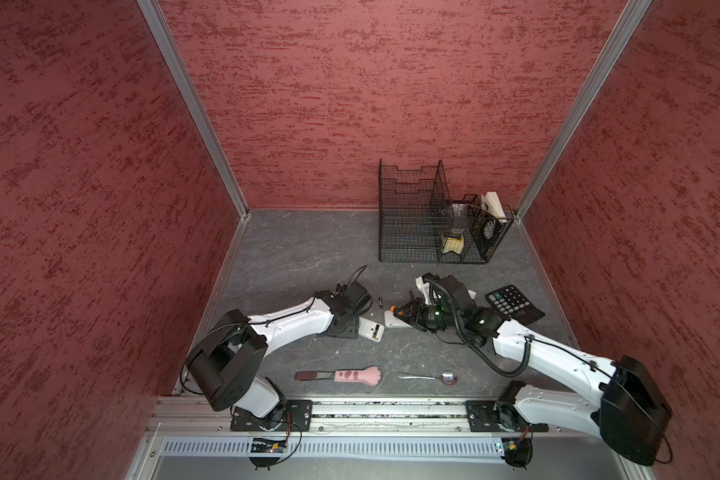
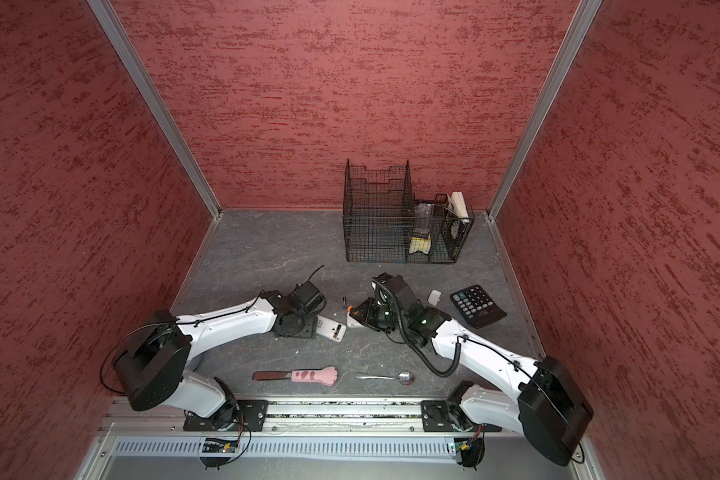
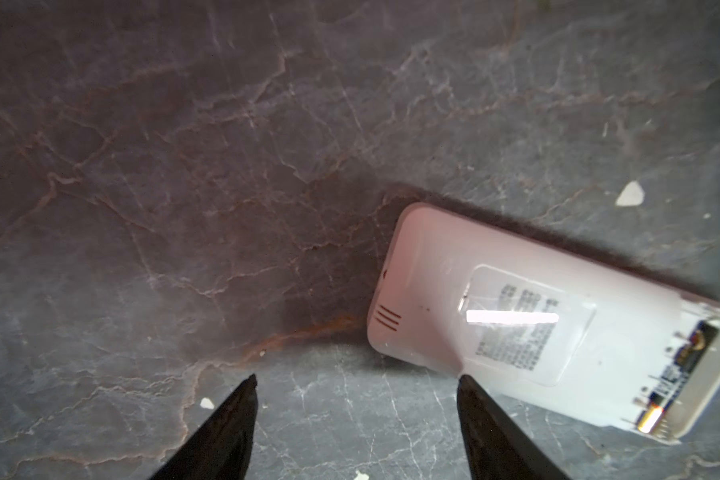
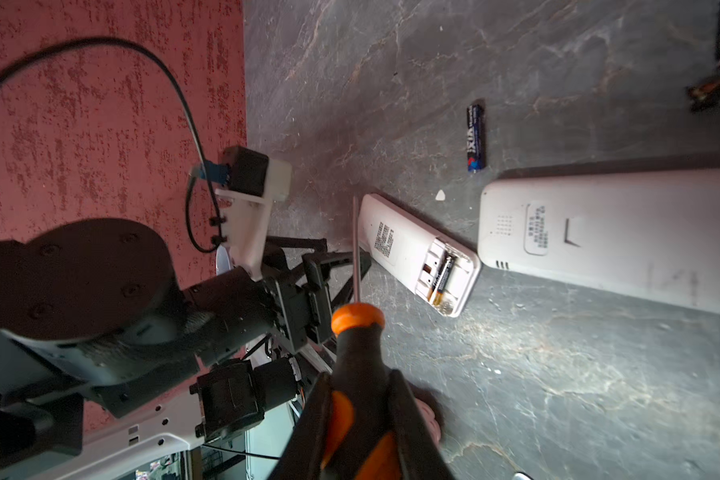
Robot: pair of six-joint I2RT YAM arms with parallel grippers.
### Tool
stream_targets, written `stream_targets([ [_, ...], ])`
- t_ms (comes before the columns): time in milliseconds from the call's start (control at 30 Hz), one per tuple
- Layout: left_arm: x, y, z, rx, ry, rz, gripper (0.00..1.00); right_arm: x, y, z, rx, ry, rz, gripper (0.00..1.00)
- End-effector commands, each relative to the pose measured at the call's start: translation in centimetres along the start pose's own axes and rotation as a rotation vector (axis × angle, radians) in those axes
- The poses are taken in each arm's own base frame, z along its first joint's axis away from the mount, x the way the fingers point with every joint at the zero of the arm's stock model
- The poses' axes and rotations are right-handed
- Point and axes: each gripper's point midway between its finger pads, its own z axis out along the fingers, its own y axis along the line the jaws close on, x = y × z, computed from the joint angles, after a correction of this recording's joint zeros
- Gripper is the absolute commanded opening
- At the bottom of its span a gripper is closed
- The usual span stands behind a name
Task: Unload the batteries from the remote control
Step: 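Lower the screwdriver tip to the gold battery end while the left holds the remote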
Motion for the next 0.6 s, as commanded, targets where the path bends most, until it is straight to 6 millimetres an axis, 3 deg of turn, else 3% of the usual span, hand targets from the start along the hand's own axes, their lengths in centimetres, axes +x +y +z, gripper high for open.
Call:
stream_targets([
  [0,-1.4,-0.6,-2.0,0.07,-0.037,-0.052,0.75,1.8,-0.7,-0.1,-0.04,0.067,-0.019,0.0],
  [167,-2.3,-0.5,-3.8,0.114,-0.054,-0.096,0.73,3.3,-1.4,-0.7,-0.096,0.081,0.013,0.0],
  [267,-3.1,-1.1,-4.5,0.166,-0.064,-0.122,0.65,4.1,-2.3,-1.4,-0.093,0.072,0.029,0.0],
  [333,-3.5,-1.7,-4.6,0.202,-0.07,-0.131,0.61,4.3,-2.8,-1.7,-0.091,0.062,0.036,0.0],
  [567,-5.0,-3.2,-4.5,0.277,-0.105,-0.146,0.59,5.0,-4.1,-0.9,-0.112,0.066,0.078,0.0],
])
